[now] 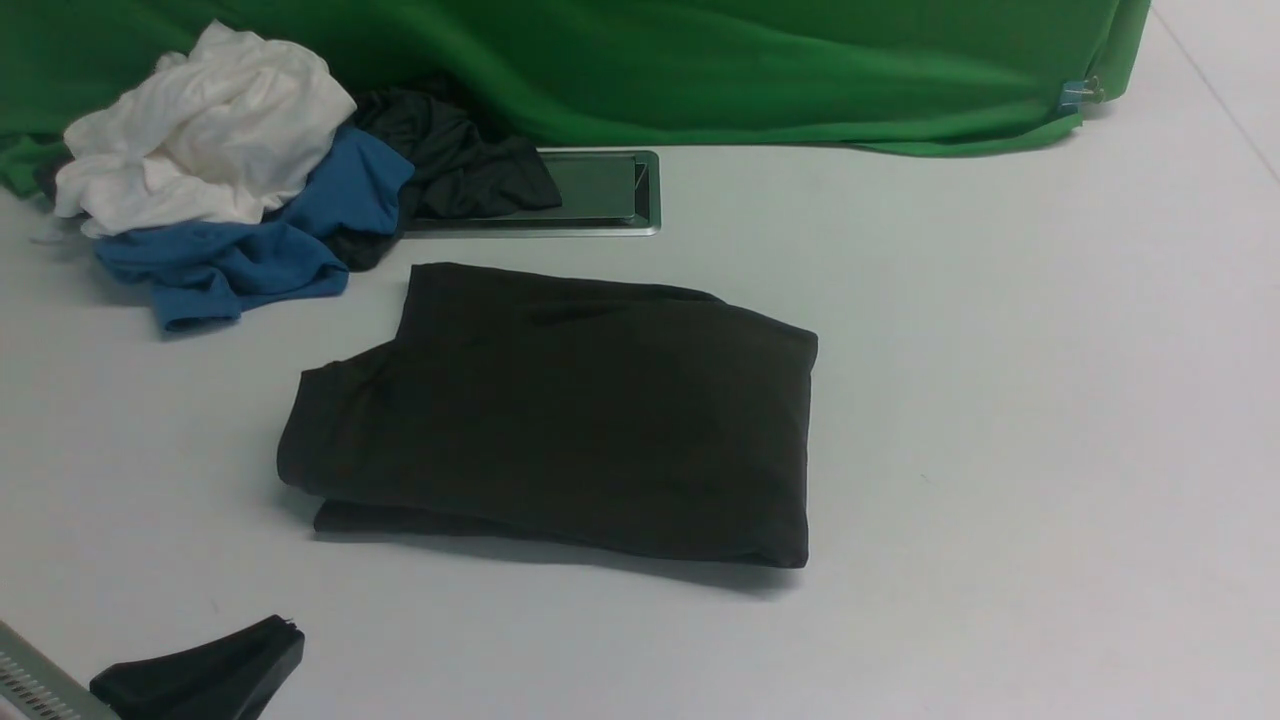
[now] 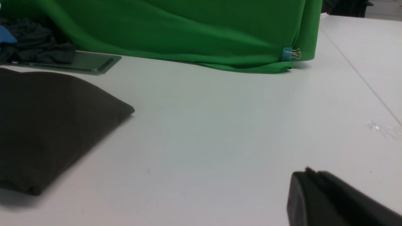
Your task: Fold a long-sleeved shirt on a white desktop.
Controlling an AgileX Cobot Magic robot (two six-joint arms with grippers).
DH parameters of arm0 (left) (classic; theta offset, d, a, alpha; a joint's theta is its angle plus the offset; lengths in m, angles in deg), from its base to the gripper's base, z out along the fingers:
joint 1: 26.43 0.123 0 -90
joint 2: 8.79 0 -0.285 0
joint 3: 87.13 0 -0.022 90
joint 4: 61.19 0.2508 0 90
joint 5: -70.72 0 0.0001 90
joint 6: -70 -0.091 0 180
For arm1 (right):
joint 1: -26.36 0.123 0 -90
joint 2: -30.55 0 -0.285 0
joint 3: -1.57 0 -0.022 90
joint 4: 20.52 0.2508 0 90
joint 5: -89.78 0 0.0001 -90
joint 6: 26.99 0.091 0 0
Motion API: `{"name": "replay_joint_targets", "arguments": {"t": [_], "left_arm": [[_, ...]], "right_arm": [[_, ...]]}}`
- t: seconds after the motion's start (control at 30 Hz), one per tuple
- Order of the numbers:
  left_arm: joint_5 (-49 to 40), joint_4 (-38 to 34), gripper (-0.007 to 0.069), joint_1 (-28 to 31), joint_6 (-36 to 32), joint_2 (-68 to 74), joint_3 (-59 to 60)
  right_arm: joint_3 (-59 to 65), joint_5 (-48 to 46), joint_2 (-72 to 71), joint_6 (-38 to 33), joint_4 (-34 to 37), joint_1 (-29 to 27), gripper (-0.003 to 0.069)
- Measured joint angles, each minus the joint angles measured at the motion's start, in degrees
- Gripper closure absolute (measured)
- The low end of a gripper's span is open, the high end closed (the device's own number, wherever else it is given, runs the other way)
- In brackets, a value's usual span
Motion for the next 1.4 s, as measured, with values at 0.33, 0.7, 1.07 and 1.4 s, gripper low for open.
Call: {"name": "replay_joint_targets", "arguments": {"t": [0.33,0.7,1.07,1.4], "left_arm": [[0.00,0.03,0.0603,0.00,0.01,0.00,0.00],[8.32,4.83,0.0603,1.22,0.01,-1.60,2.78],[8.46,3.74,0.0603,21.80,4.82,-14.93,2.84],[-4.42,0.69,0.0603,26.34,4.88,-16.09,2.85]], "right_arm": [[0.00,0.00,0.00,0.00,0.00,0.00,0.0597],[0.00,0.06,0.00,0.00,0.00,0.00,0.0566],[0.00,0.11,0.00,0.00,0.00,0.00,0.0530],[0.00,0.21,0.00,0.00,0.00,0.00,0.0515]]}}
